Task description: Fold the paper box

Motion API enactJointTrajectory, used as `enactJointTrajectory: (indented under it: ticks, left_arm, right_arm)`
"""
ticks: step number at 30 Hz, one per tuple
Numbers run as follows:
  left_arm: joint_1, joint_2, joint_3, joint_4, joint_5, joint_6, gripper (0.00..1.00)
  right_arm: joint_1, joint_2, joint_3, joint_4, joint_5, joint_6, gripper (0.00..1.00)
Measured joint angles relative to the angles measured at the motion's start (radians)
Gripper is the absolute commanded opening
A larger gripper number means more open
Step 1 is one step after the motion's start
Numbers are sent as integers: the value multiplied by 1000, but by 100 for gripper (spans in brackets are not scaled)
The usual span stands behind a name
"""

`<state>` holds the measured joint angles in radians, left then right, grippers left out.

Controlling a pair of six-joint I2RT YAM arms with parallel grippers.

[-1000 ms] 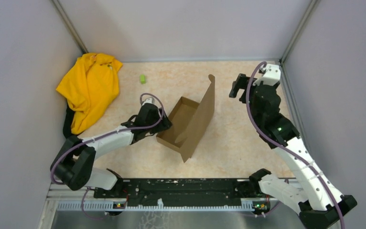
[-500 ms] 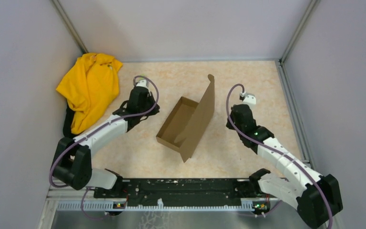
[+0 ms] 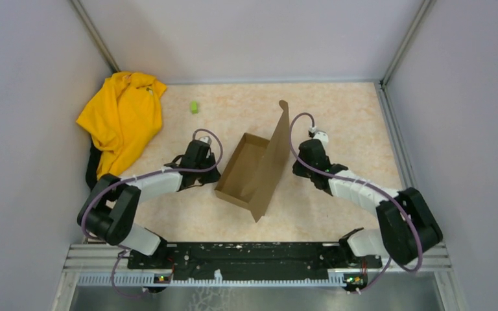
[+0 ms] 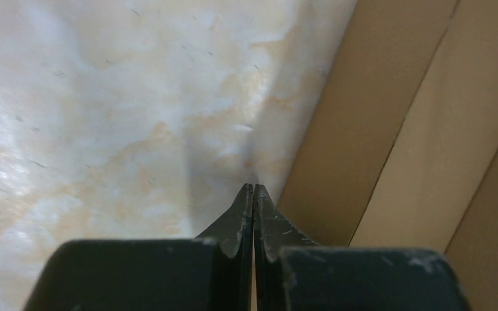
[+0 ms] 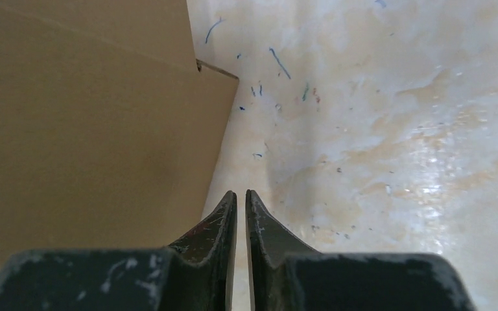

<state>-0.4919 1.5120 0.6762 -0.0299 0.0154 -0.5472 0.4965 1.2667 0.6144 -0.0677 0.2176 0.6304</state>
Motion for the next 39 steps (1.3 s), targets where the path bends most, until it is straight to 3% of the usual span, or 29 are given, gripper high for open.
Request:
enactJointTrajectory:
  ticks: [13, 20, 23, 26, 27, 29, 35, 39]
  left_arm:
    - [-232, -138, -156, 52, -31, -124, 2]
    - [-360, -110, -145, 74, -61, -204, 3]
    - [-410, -69, -108, 77, -68, -227, 10]
    - [-433, -70, -94, 73, -88, -242, 30]
    - [-434, -78, -94, 66, -97, -245, 41]
    - [-434, -115, -94, 27, -124, -244, 48]
    - [-433, -306, -38, -119, -183, -215, 47]
    - [-433, -343, 14, -136, -176, -182, 47]
  right_arm:
    - [-83, 278, 143, 153, -193, 17, 8]
    - [-155, 486, 417, 215, -433, -29, 2]
    - [-155, 536, 502, 211, -505, -61, 5]
    - [-168, 536, 532, 183, -511, -90, 10]
    - [-180, 531, 532, 174, -505, -96, 10]
    - [-226, 511, 517, 157, -494, -98, 11]
    - [-441, 375, 423, 68, -421, -116, 10]
    - [-457, 237, 301, 13, -378, -149, 10]
